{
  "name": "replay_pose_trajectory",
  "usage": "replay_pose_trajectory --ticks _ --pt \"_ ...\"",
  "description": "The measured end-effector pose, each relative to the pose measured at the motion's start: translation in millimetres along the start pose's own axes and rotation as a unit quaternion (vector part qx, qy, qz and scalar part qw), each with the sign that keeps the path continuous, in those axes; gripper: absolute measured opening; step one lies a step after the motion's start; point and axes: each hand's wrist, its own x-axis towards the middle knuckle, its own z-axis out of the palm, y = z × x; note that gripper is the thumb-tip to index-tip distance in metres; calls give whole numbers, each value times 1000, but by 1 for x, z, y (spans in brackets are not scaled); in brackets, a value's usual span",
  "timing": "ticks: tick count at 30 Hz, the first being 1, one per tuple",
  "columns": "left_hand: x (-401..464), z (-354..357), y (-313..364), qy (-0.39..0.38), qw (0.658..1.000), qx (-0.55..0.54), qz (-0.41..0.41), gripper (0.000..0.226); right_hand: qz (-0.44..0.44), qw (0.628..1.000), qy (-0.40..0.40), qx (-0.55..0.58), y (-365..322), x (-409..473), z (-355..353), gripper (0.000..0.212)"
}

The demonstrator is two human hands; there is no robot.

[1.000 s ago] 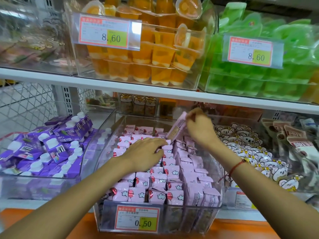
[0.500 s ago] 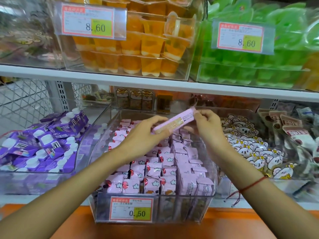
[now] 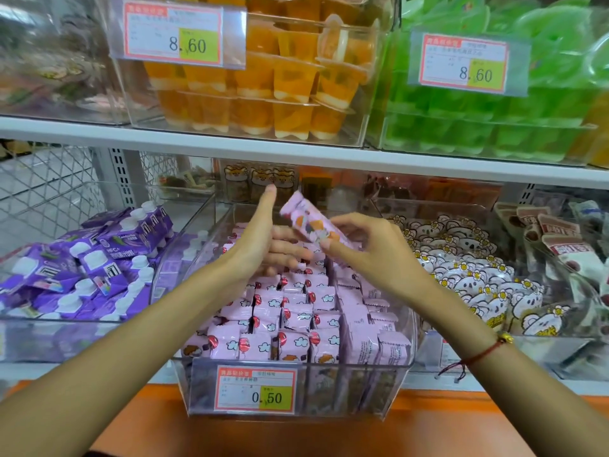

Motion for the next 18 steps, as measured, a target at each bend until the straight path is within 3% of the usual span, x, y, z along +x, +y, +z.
replay_pose_trajectory --ticks 2,5,7,9,13,18 --pt "2 -1 3 6 1000 6 5 77 43 997 1 66 1 1 -1 29" --pt "3 2 3 42 995 73 60 37 80 991 -14 103 5 2 -2 24" --pt "10 3 0 65 974 179 121 25 106 989 -32 102 10 3 -3 24" --pt "21 6 -1 64 938 303 155 26 125 985 -38 116 12 4 -5 29" --pt "43 18 -8 -12 878 458 140 38 145 966 -23 213 15 7 -7 30" --pt "50 15 -17 -38 784 598 160 40 106 988 13 110 16 24 -9 22"
